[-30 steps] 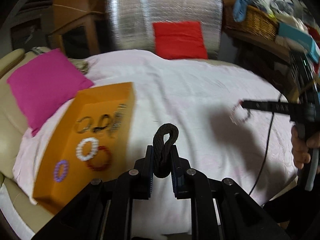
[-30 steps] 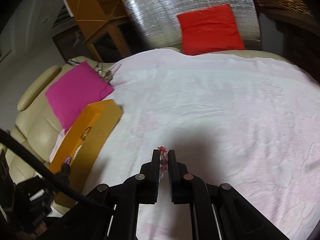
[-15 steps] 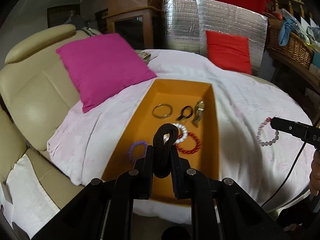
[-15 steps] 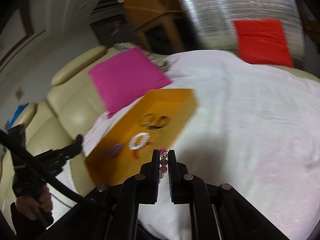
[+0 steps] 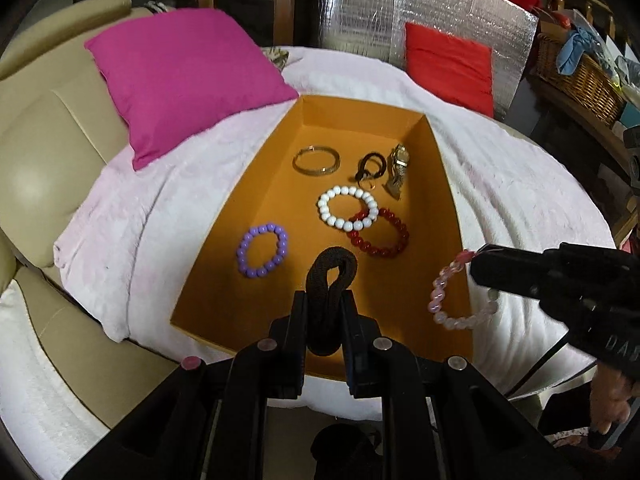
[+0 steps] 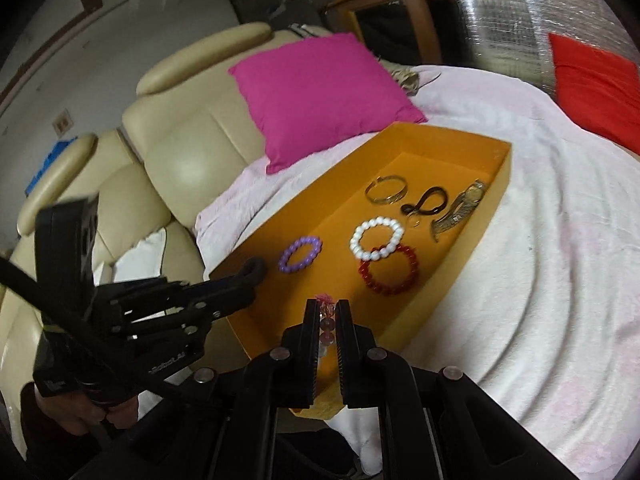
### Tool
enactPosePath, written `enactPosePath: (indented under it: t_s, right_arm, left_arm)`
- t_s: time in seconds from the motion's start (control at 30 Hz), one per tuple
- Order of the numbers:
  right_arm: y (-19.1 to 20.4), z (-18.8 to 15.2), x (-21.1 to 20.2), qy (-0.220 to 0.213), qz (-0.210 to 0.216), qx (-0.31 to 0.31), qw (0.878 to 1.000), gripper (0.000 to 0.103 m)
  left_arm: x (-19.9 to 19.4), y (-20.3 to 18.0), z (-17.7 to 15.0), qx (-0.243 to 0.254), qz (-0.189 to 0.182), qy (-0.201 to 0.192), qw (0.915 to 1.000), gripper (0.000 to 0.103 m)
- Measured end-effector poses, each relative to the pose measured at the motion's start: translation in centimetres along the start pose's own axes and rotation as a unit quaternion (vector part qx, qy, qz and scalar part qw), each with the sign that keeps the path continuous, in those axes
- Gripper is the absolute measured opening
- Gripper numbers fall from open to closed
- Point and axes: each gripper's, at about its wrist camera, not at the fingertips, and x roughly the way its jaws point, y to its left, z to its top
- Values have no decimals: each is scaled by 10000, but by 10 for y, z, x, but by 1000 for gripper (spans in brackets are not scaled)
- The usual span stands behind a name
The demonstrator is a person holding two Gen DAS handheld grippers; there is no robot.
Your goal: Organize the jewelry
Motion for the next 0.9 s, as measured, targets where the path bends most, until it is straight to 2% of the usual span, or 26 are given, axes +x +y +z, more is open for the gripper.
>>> enactPosePath:
  t_s: [0.3,0.43,0.5,0.57,0.63,0.7,0.83,0.87,0.9]
  right_arm:
    - [4,-1,38,414,-159,-119,9989,9]
    - [-1,2,43,530,-154,25,9985,10]
    - [-6,5,41,536,-126,153,9984,12]
    - [-10,8,35,437,-131,204,9988,13]
    - [-15,10,28,337,-119,269,9990,14]
    - [-21,12,18,202,-139,334,9991,14]
    - [-33,15,-3,57,-216,409,9989,15]
    - [-36,16,-9,26,-232,422,9988,16]
    - [-39,16,-15,-7,-237,448,9987,22]
  left_arm:
    - [33,5,5,30,-24,557,9984,17]
    - [40,6,7,40,145,702,9974,26]
    - [39,5,7,73,256,683,9973,42]
    - [36,4,7,97,407,639,9971,50]
    - [28,0,8,194,518,507,9972,51]
    - [21,-4,9,219,644,428,9968,58]
    - [-1,-17,14,283,1000,172,9944,65]
    - [-6,-20,15,287,1083,110,9936,65]
    - [-12,-23,16,291,1154,45,9929,66]
